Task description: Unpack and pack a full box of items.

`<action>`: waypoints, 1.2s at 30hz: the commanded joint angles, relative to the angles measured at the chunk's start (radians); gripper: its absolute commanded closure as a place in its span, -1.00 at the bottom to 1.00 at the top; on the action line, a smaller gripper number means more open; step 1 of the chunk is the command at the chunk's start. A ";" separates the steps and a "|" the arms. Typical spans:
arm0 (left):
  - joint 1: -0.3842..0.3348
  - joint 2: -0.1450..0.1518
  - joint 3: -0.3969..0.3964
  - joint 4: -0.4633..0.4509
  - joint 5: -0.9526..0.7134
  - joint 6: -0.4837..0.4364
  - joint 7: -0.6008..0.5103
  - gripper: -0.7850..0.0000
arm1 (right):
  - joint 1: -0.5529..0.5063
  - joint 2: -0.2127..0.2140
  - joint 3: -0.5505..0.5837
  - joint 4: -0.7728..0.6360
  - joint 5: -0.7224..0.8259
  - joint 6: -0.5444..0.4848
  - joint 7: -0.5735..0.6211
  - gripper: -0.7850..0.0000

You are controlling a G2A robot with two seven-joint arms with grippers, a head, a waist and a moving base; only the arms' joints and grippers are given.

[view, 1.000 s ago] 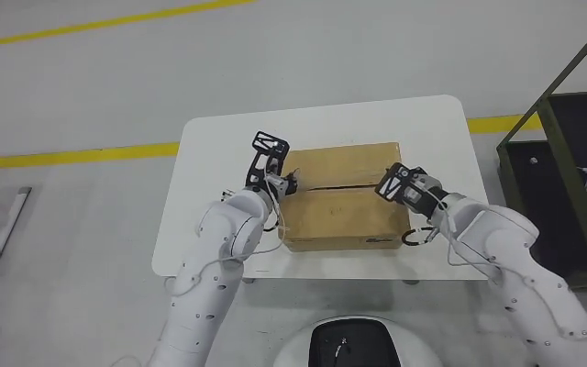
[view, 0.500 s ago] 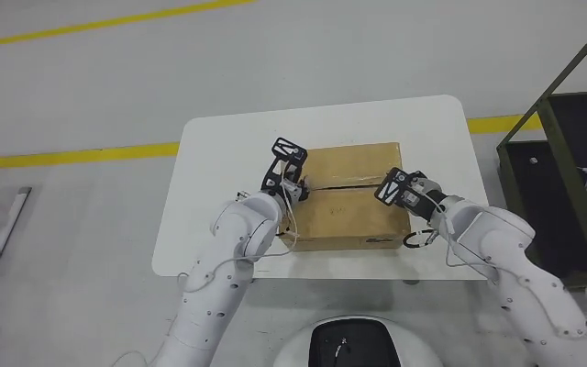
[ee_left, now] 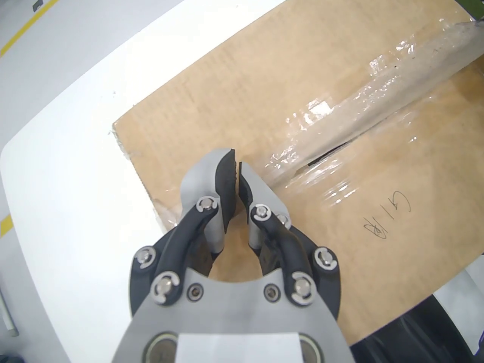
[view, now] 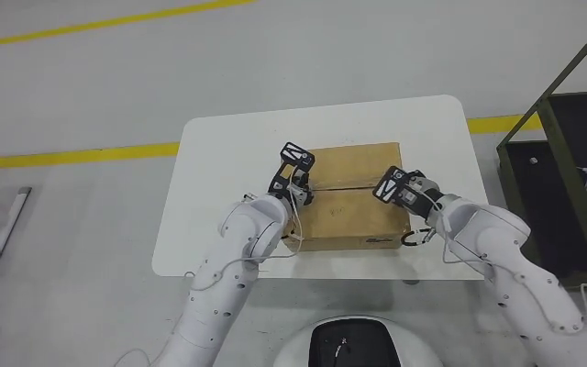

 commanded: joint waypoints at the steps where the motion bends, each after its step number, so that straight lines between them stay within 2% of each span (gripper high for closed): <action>1: -0.001 -0.001 0.003 -0.002 -0.003 -0.005 -0.002 0.65 | -0.003 0.001 0.011 -0.009 0.006 -0.002 0.006 0.51; 7: -0.003 -0.005 0.012 -0.001 -0.005 -0.018 -0.005 0.62 | -0.022 0.006 0.048 -0.037 0.029 -0.004 0.024 0.34; 10: -0.007 -0.008 0.019 0.001 -0.007 -0.023 -0.006 0.62 | -0.031 0.008 0.074 -0.048 0.053 -0.002 0.038 0.34; 13: -0.013 -0.011 0.030 0.006 -0.007 -0.030 -0.004 0.65 | -0.038 0.012 0.114 -0.049 0.066 0.006 0.053 0.25; 24: -0.049 -0.030 0.094 0.019 -0.017 -0.071 -0.008 0.55 | -0.096 0.025 0.268 -0.071 0.167 0.036 0.058 0.21; 36: -0.105 -0.060 0.174 0.053 -0.014 -0.088 0.002 0.52 | -0.161 0.028 0.345 -0.087 0.265 0.113 0.030 0.15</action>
